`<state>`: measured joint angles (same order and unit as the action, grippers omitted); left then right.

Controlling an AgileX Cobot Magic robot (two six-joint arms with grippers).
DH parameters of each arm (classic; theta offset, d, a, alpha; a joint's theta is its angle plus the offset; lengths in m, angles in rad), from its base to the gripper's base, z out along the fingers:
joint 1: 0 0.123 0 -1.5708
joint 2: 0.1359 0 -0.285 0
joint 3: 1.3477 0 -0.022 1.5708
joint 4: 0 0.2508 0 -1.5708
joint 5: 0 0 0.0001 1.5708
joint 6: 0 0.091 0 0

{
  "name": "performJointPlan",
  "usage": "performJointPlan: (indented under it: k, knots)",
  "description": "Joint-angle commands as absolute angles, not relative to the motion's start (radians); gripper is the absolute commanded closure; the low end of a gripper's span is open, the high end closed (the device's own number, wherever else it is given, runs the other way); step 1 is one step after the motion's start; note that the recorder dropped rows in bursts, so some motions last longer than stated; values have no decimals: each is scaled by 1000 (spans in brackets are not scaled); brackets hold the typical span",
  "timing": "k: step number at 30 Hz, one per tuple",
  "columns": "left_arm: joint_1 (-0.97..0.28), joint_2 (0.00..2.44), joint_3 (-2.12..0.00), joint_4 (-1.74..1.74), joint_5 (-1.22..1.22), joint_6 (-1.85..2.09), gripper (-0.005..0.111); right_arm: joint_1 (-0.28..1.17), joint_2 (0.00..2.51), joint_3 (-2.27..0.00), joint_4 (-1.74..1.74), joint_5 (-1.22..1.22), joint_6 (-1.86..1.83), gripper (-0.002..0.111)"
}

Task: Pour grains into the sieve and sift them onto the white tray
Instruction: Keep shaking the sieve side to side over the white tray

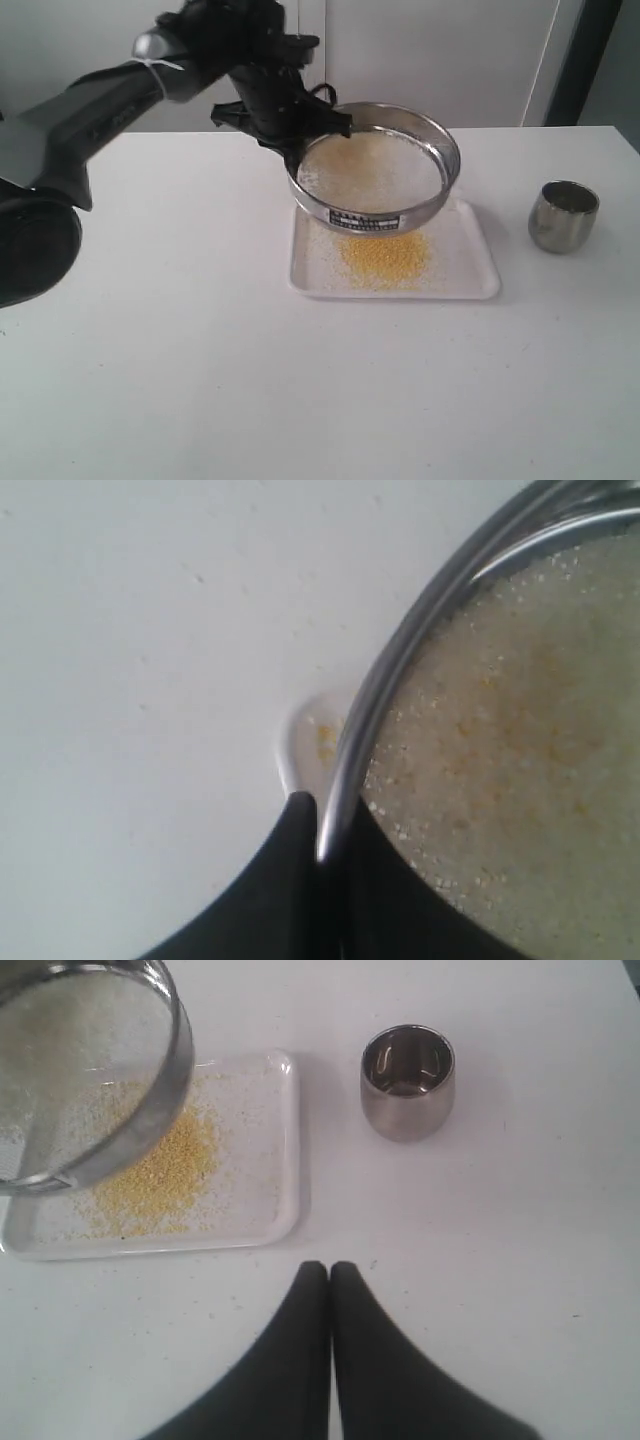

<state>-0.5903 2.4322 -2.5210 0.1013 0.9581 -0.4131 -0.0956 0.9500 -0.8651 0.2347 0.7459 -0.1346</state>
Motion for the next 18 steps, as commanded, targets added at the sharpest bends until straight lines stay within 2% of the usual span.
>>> performJointPlan:
  k: [1,3,5,8,11,14,16,18]
  knots:
    - [-681,2462,-2525,178,924,-386,107,-100,945,-865,236,735,-134,108]
    - [-694,2446,-2527,319,939,-430,107,-100,945,-865,236,735,-134,108]
    - [-650,2415,-2527,339,941,-456,107,-100,945,-865,236,735,-134,108]
    - [-590,2399,-2525,171,939,-479,107,-100,945,-865,236,735,-134,108]
    - [-651,2445,-2525,19,893,-346,107,-100,945,-865,236,734,-134,108]
    - [-720,2456,-2525,286,929,-384,107,-100,945,-865,236,734,-134,108]
    - [-697,2430,-2527,389,951,-482,107,-100,945,-865,236,734,-134,108]
    - [-643,2395,-2527,343,930,-505,107,-100,945,-865,236,734,-134,108]
